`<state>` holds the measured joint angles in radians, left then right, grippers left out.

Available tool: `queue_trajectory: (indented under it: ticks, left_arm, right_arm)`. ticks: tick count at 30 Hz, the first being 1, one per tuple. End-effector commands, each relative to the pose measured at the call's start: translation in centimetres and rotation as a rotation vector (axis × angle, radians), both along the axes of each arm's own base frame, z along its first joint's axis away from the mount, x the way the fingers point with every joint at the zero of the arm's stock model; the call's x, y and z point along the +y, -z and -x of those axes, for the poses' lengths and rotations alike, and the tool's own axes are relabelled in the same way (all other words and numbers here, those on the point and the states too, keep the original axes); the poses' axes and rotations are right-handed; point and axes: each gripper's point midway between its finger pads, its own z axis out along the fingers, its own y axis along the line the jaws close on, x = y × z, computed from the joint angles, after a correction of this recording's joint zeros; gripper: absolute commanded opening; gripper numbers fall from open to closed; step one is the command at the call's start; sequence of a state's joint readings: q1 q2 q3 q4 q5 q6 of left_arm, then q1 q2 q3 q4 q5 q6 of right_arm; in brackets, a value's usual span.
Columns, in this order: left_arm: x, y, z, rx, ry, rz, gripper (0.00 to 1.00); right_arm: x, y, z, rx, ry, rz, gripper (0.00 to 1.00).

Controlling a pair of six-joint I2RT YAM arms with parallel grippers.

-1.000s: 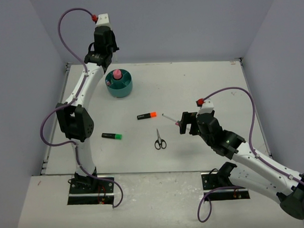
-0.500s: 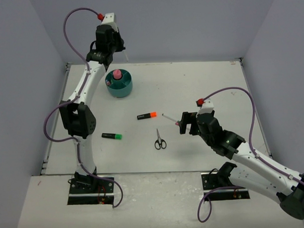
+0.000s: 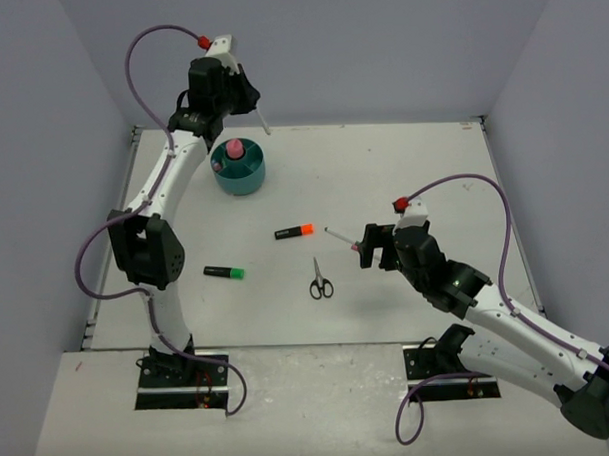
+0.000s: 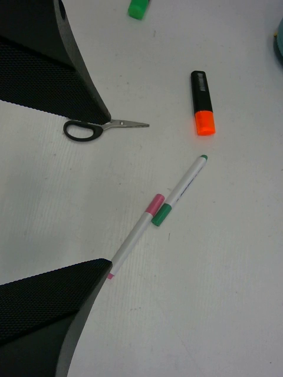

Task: Sort the stationery into containers
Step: Place the pen in the storage box.

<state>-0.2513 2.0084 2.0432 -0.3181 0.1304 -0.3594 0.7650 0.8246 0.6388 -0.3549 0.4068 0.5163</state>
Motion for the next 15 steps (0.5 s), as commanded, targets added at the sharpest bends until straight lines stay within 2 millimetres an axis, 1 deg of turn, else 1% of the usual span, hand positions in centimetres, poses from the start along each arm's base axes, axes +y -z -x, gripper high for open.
queue_trajectory:
  ticks: [1, 2, 4, 6, 7, 11, 15]
  left_arm:
    - [1.9, -0.9, 5.5, 0.007, -0.088, 0.066, 0.00]
    - [2.0, -2.1, 6.8, -0.017, -0.078, 0.083, 0.00]
    - [1.4, 0.5, 8.7, 0.032, -0.024, 0.087, 0.00]
    - [1.1, 0.9, 9.9, 0.033, 0.007, 0.094, 0.00]
    - [0.7, 0.6, 10.6, 0.027, 0.037, 0.102, 0.00]
    - [-0.1, 0.6, 11.9, 0.017, 0.094, 0.107, 0.00]
    - [0.3, 1.1, 12.4, 0.017, 0.066, 0.094, 0.00]
  right_arm:
    - [0.0, -1.4, -0.5, -0.031, 0.023, -0.028, 0.99]
    - [0.0, -1.5, -0.5, -0.032, 0.022, -0.032, 0.99]
    - [0.0, -1.7, -0.4, -0.037, 0.020, -0.036, 0.99]
    - [0.1, -1.8, -0.4, -0.040, 0.016, -0.041, 0.99]
    - [0.1, -1.8, -0.3, -0.042, 0.013, -0.043, 0.99]
    - [0.1, -1.8, -0.4, -0.043, 0.014, -0.043, 0.99]
    - [0.1, -1.6, -0.5, -0.037, 0.019, -0.035, 0.99]
